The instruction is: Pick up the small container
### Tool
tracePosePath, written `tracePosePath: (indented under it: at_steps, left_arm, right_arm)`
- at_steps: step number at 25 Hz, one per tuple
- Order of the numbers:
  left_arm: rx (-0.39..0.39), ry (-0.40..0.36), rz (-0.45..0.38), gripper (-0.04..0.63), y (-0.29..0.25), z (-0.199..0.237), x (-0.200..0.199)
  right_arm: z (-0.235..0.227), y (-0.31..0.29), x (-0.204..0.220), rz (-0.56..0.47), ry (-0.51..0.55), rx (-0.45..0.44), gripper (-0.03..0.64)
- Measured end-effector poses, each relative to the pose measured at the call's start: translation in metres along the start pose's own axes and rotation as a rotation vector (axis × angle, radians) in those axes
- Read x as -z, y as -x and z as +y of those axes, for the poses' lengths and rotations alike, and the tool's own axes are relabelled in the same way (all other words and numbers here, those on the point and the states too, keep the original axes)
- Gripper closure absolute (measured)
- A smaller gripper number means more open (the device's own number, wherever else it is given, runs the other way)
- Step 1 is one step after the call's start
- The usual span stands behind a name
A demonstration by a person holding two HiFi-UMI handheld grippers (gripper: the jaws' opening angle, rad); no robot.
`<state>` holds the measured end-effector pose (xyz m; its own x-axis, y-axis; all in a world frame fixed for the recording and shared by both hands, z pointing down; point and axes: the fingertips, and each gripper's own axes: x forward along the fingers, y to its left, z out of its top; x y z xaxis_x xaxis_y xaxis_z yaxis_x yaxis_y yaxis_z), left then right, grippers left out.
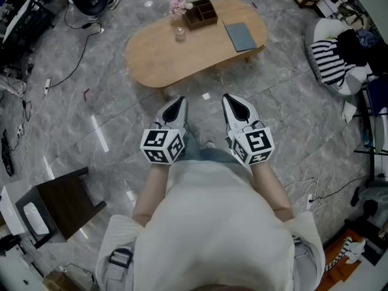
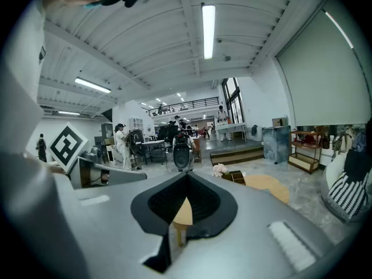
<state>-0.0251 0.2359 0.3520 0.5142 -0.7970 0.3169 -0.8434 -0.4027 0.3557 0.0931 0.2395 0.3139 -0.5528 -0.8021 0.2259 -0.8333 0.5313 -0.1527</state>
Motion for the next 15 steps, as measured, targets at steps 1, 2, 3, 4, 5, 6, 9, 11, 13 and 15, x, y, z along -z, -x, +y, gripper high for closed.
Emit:
tracePosePath:
  at_steps: [1, 2, 3, 4, 5, 6, 9, 11, 13, 15]
  left_arm:
    - [0.003, -0.009, -0.001, 0.594, 0.010, -0.004, 0.002]
    - [0.005, -0.015, -0.002, 0.594, 0.019, -0.007, 0.005]
    - [0.006, -0.014, -0.003, 0.594, 0.027, -0.009, 0.008]
    - [0.004, -0.006, -0.004, 0.594, 0.035, -0.011, 0.011]
    - [0.002, 0.009, -0.004, 0.594, 0.041, -0.011, 0.015]
    - [0.001, 0.026, -0.003, 0.594, 0.046, -0.012, 0.019]
    - [-0.005, 0.052, -0.007, 0.594, 0.057, -0.014, 0.025]
    - [-0.014, 0.045, -0.017, 0.594, 0.063, -0.015, 0.023]
    - [-0.022, 0.037, -0.029, 0.594, 0.068, -0.016, 0.020]
    - [-0.030, 0.034, -0.042, 0.594, 0.071, -0.017, 0.016]
  right_arm:
    - [0.006, 0.008, 0.000, -0.009, 0.000, 0.003, 0.620]
    - [0.012, 0.015, 0.000, -0.017, -0.001, 0.006, 0.620]
    - [0.017, 0.022, 0.000, -0.025, -0.003, 0.010, 0.620]
    - [0.021, 0.028, 0.001, -0.032, -0.005, 0.013, 0.620]
    - [0.025, 0.033, 0.002, -0.037, -0.008, 0.015, 0.620]
    - [0.028, 0.037, 0.003, -0.041, -0.010, 0.016, 0.620]
    - [0.035, 0.045, 0.005, -0.049, -0.011, 0.013, 0.620]
    - [0.040, 0.048, 0.005, -0.050, -0.005, 0.004, 0.620]
    - [0.045, 0.051, 0.004, -0.053, 0.003, -0.004, 0.620]
    - [0.048, 0.052, 0.001, -0.061, 0.010, -0.008, 0.620]
